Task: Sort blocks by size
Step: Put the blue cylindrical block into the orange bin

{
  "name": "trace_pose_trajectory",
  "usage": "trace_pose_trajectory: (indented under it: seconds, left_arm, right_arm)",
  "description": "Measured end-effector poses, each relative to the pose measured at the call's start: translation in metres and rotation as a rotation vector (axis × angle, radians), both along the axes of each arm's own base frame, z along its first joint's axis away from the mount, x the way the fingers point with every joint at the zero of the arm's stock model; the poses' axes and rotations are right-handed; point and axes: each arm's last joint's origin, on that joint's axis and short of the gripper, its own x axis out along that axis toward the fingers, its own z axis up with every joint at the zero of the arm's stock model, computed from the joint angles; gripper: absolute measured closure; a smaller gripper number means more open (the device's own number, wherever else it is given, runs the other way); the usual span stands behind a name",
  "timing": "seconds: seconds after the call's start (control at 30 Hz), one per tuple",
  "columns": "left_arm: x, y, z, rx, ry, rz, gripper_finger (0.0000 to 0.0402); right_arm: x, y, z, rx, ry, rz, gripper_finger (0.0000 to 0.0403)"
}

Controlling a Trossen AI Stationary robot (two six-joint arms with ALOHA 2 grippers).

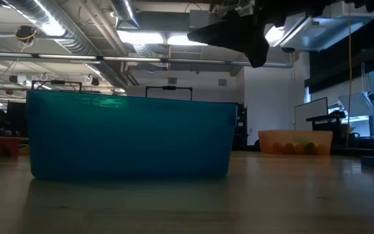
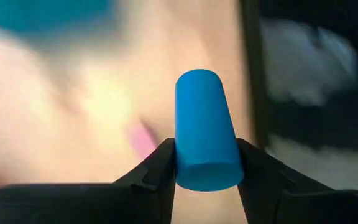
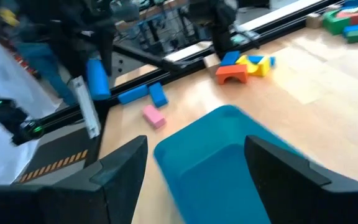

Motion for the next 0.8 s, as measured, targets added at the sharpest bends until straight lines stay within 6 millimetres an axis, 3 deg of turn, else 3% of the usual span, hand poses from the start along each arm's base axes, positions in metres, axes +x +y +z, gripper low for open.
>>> trace_pose_trajectory:
  seconds: [0.17,0.33,0.57,0.8]
  left_arm:
    - [0.009,0.026,0.011,0.242,-0.275,0.041,0.0279]
    - [0.023,0.045,-0.008,0.365,-0.428,0.042,0.0284]
    - [0.053,0.076,-0.036,0.385,-0.620,0.044,0.0282]
    - [0.080,0.113,-0.036,0.341,-0.757,0.037,0.0283]
  right_arm:
    - [0.008,-0.015,0.001,-0.019,-0.006,0.034,0.0132]
    - [0.015,-0.024,0.003,-0.158,-0.052,0.097,0.0132]
    - [0.023,-0.038,0.012,-0.248,-0.141,0.197,0.0132]
    - [0.031,-0.052,0.018,-0.358,-0.144,0.182,0.0132]
